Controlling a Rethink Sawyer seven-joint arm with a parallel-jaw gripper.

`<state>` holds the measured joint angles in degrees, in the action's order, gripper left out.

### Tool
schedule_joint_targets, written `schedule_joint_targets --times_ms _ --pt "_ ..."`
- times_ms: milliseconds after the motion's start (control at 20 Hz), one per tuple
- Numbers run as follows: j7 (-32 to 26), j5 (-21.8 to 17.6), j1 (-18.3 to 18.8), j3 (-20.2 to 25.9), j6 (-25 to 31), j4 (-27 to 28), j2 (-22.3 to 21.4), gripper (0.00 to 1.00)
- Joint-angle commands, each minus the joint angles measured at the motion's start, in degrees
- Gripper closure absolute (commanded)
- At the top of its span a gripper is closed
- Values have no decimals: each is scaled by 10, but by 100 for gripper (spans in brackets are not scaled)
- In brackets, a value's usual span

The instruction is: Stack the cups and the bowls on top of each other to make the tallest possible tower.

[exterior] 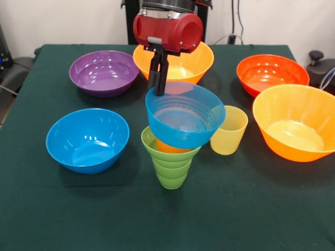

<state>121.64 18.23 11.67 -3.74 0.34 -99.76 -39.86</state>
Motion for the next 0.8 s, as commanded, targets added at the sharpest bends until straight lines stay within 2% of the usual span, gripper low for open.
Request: schedule_joint_targets --times_ms 50,800 --pt "95 -26 10 71 -25 -53 -1 100" --pt "83 -24 21 81 -18 -58 -3 100"
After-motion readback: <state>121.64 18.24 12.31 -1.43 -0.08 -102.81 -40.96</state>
